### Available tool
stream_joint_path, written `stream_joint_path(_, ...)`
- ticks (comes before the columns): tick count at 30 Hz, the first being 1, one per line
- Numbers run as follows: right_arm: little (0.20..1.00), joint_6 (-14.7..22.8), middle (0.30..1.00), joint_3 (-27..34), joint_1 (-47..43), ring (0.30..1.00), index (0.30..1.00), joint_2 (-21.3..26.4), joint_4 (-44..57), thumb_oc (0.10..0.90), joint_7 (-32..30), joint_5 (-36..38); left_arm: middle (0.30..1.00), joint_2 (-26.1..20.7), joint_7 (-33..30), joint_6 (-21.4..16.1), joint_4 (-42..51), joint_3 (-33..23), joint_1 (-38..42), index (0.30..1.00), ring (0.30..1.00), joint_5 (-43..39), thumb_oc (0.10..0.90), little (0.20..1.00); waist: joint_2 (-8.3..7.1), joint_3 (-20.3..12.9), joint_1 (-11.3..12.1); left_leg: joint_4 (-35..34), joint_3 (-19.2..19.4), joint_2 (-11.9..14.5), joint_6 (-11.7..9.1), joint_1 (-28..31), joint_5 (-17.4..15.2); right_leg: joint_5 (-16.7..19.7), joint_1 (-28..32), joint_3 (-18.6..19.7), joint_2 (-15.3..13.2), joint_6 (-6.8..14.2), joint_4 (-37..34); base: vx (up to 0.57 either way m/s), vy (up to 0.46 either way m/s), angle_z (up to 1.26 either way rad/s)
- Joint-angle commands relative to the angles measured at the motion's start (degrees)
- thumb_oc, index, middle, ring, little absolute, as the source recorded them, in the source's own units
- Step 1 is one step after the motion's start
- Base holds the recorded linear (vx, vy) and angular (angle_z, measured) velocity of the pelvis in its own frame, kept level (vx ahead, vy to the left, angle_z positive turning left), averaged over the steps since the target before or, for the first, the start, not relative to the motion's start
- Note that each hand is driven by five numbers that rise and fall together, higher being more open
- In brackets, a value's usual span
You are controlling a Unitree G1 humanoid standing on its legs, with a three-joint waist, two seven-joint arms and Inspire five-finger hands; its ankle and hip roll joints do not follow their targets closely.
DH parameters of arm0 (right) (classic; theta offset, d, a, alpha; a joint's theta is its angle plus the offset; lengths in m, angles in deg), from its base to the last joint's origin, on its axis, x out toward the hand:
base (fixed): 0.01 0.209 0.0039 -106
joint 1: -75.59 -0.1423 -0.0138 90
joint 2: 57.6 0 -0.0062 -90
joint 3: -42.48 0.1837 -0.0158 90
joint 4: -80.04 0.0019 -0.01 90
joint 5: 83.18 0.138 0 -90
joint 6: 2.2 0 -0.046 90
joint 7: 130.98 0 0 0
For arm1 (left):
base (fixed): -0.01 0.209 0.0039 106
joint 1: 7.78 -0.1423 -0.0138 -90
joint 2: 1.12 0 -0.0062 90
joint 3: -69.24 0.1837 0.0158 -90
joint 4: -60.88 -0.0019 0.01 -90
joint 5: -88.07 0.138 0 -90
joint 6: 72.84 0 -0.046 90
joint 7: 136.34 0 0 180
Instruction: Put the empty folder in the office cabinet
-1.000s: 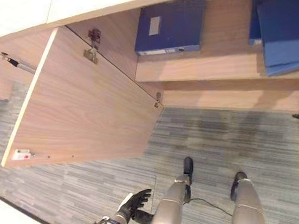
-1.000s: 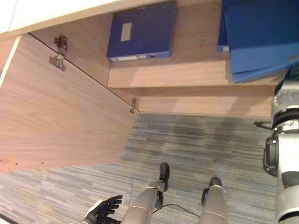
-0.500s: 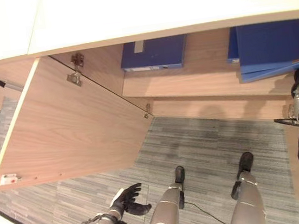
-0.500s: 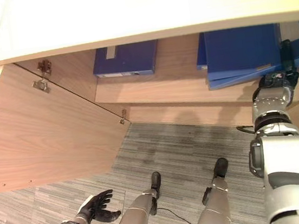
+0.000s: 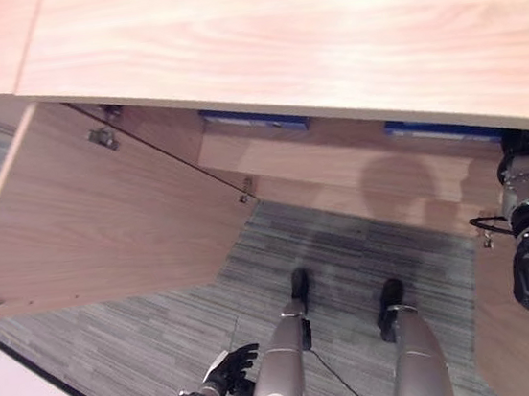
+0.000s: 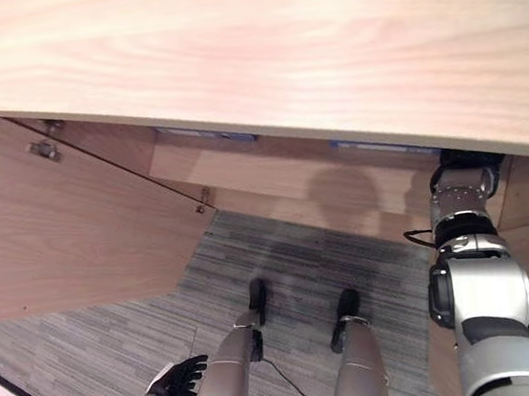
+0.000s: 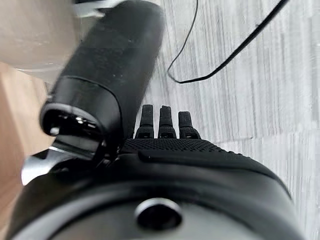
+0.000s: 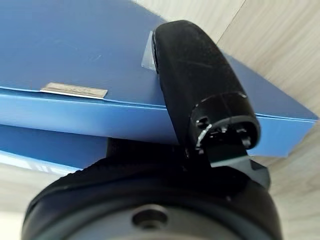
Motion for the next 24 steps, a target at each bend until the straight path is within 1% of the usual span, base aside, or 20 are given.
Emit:
stream_joint_path(1, 0.3, 6.16, 0.3, 0.71, -4.16, 0.3, 0.3, 10.75, 3.71, 0.4, 1.96, -4.98, 0.9, -4.3, -2.0, -1.12, -2.4, -2.92, -1.98, 0.9, 0.9, -1.48, 0.8, 0.9, -0.43, -5.09, -1.25, 13.79, 2.16, 2.57, -0.82, 2.62, 0.84, -2.82, 1.92, 3.66, -4.75, 9.12, -0.17, 0.14, 0.103, -1.01)
stream_joint_path(2, 0.3, 6.49, 0.3, 1.1, -4.03, 0.3, 0.3, 10.52, 4.05, 0.4, 1.86, -4.67, 0.9, -4.14, -2.22, -1.21, -2.02, -3.56, -1.9, 0.9, 0.9, -2.42, 0.8, 0.9, -0.71, -5.61, -1.32, 13.28, 2.61, 2.4, -0.67, 3.11, 0.05, -3.78, 1.91, 4.21, -5.1, 9.3, 0.56, 0.13, 0.083, -0.54)
stream_joint_path(3, 0.3, 6.59, 0.3, 1.39, -4.0, 0.3, 0.3, 10.52, 3.91, 0.4, 1.74, -4.63, 0.9, -4.04, -2.23, -1.26, -1.91, -3.6, -1.86, 0.9, 0.9, -2.64, 0.8, 0.9, -0.76, -5.77, -1.39, 13.1, 2.67, 2.28, -0.61, 3.24, -0.11, -3.88, 1.73, 4.52, -5.24, 9.36, 0.73, 0.1, 0.071, -0.17)
stream_joint_path(4, 0.3, 6.6, 0.3, 1.41, -4.02, 0.3, 0.3, 10.52, 3.92, 0.4, 1.75, -4.63, 0.9, -4.06, -2.23, -1.26, -1.88, -3.61, -1.83, 0.9, 0.9, -2.66, 0.8, 0.9, -0.69, -5.76, -1.32, 13.01, 2.7, 2.35, -0.57, 3.02, 0.36, -3.27, 1.55, 4.53, -5.15, 9.35, 0.49, 0.07, 0.066, -0.35)
stream_joint_path(5, 0.3, 6.6, 0.3, 1.52, -4.59, 0.3, 0.3, 10.71, 3.95, 0.4, 1.66, -4.45, 0.9, -4.19, -2.25, -1.42, -1.77, -3.07, -1.7, 0.9, 0.9, -2.57, 0.8, 0.9, -0.72, -5.94, -1.63, 13.25, 2.93, 2.0, -0.54, 3.32, -0.52, -3.67, 1.0, 4.98, -5.77, 9.53, 1.02, 0.02, 0.076, -0.11)
stream_joint_path(6, 0.3, 6.65, 0.3, 1.38, -4.94, 0.3, 0.3, 10.9, 3.86, 0.4, 1.55, -4.53, 0.9, -4.22, -2.32, -1.45, -1.71, -2.97, -1.6, 0.9, 0.9, -2.48, 0.8, 0.9, -0.55, -5.99, -1.62, 13.16, 3.03, 2.11, -0.49, 3.02, -0.08, -2.87, 0.63, 5.11, -5.77, 9.58, 0.55, 0.09, 0.086, 0.11)
stream_joint_path(7, 0.3, 6.57, 0.3, 1.23, -5.28, 0.3, 0.3, 11.0, 3.52, 0.4, 1.3, -4.56, 0.9, -4.08, -2.36, -1.4, -1.75, -2.83, -1.59, 0.9, 0.9, -2.54, 0.8, 0.9, -0.6, -6.03, -1.77, 13.41, 3.25, 1.89, -0.44, 3.35, -1.03, -3.79, 0.43, 5.52, -6.14, 9.66, 1.23, 0.02, 0.06, 0.14)
stream_joint_path(8, 0.3, 6.6, 0.3, 1.68, -5.48, 0.3, 0.3, 11.23, 3.25, 0.4, 0.94, -4.0, 0.9, -3.3, -2.94, -1.48, -1.37, -2.58, -1.93, 0.9, 0.9, -2.68, 0.8, 0.9, -0.46, -5.91, -1.68, 13.53, 3.27, 1.9, -0.32, 3.19, -0.79, -3.11, 0.05, 5.63, -6.21, 9.6, 1.27, 0.06, 0.023, -0.07)
stream_joint_path(9, 0.3, 6.79, 0.3, 1.8, -5.67, 0.3, 0.3, 11.63, 3.21, 0.4, 0.88, -3.82, 0.9, -3.08, -3.28, -1.6, -1.13, -2.58, -2.19, 0.9, 0.9, -2.4, 0.8, 0.9, -0.57, -5.89, -1.64, 14.01, 3.42, 1.6, -0.34, 3.29, -1.58, -3.97, -0.07, 5.83, -6.56, 9.69, 2.0, 0.02, 0.016, -0.19)
stream_joint_path(11, 0.3, 6.67, 0.3, 1.36, -6.32, 0.3, 0.3, 12.31, 2.64, 0.4, 0.47, -3.88, 0.9, -3.1, -3.66, -1.56, -1.24, -2.69, -2.16, 0.9, 0.9, -2.07, 0.8, 0.9, -0.52, -5.86, -1.55, 14.68, 3.59, 1.36, -0.3, 3.11, -2.11, -4.33, -0.44, 6.19, -6.83, 9.68, 2.74, 0.02, 0.022, 0.06)
stream_joint_path(13, 0.3, 6.42, 0.3, 0.83, -7.79, 0.3, 0.3, 12.83, 1.3, 0.4, -0.01, -3.98, 0.9, -3.11, -4.03, -1.71, -1.31, -2.14, -1.94, 0.9, 0.9, -1.29, 0.8, 0.9, -0.18, -5.58, -1.58, 15.9, 3.8, 0.98, -0.24, 2.74, -2.93, -4.84, -1.31, 6.54, -7.19, 9.58, 4.34, -0.01, 0.036, 0.08)
stream_joint_path(14, 0.3, 6.39, 0.3, 0.77, -7.95, 0.3, 0.3, 12.9, 1.23, 0.4, 0.01, -3.96, 0.9, -3.06, -4.05, -1.72, -1.3, -2.16, -1.86, 0.9, 0.9, -1.27, 0.8, 0.9, -0.09, -5.52, -1.54, 15.92, 3.84, 1.02, -0.2, 2.46, -2.52, -4.28, -1.53, 6.57, -7.12, 9.55, 4.18, -0.02, 0.03, -0.01)
stream_joint_path(15, 0.3, 6.12, 0.3, 0.52, -8.41, 0.3, 0.3, 12.76, 0.93, 0.4, -0.1, -3.87, 0.9, -2.93, -4.15, -1.66, -1.38, -1.79, -1.81, 0.9, 0.9, -1.07, 0.8, 0.9, 0.17, -5.19, -1.52, 17.47, 3.99, 0.86, -0.16, 2.09, -3.25, -4.95, -1.82, 6.92, -7.48, 9.43, 5.33, 0.0, 0.0, 0.0)
stream_joint_path(16, 0.3, 6.1, 0.3, 0.44, -8.46, 0.3, 0.3, 12.79, 0.9, 0.4, -0.12, -3.88, 0.9, -2.87, -4.15, -1.65, -1.4, -1.77, -1.81, 0.9, 0.9, -1.06, 0.8, 0.9, 0.08, -5.17, -1.58, 17.96, 3.99, 0.74, -0.21, 2.09, -3.95, -5.72, -1.88, 7.02, -7.62, 9.45, 5.94, 0.0, 0.0, 0.0)
stream_joint_path(17, 0.9, 6.09, 0.9, -0.13, -9.14, 0.9, 0.9, 13.0, 0.99, 0.8, -0.14, -3.87, 0.9, -3.09, -4.36, -1.81, -1.0, -1.34, -1.89, 0.9, 0.9, -0.76, 0.8, 0.9, 0.12, -4.65, -1.5, 20.28, 4.04, 0.38, -0.23, 1.07, -4.81, -6.45, -2.32, 7.31, -8.1, 9.28, 7.64, 0.01, -0.011, 0.05)
stream_joint_path(20, 0.9, 5.78, 0.9, -0.56, -9.87, 0.9, 0.9, 13.61, -0.14, 0.8, -0.42, -3.73, 0.9, -3.35, -4.41, -1.95, -0.37, -0.89, -1.99, 0.9, 0.9, -0.6, 0.8, 0.9, 0.19, -4.03, -1.58, 22.92, 4.03, 0.32, -0.28, -0.42, -5.55, -7.17, -3.39, 7.55, -8.54, 9.16, 9.74, -0.01, -0.005, 0.05)
stream_joint_path(24, 0.9, 4.42, 0.9, -1.97, -11.36, 0.9, 0.9, 14.45, -2.17, 0.8, -1.06, -4.5, 0.9, -4.4, -4.94, -2.07, 0.23, -0.94, -1.92, 0.9, 0.9, -0.75, 0.8, 0.9, 0.06, -2.85, -1.66, 27.65, 3.77, 0.65, -0.31, -2.73, -7.78, -8.93, -5.27, 8.04, -8.91, 8.6, 13.78, -0.01, -0.024, 0.04)
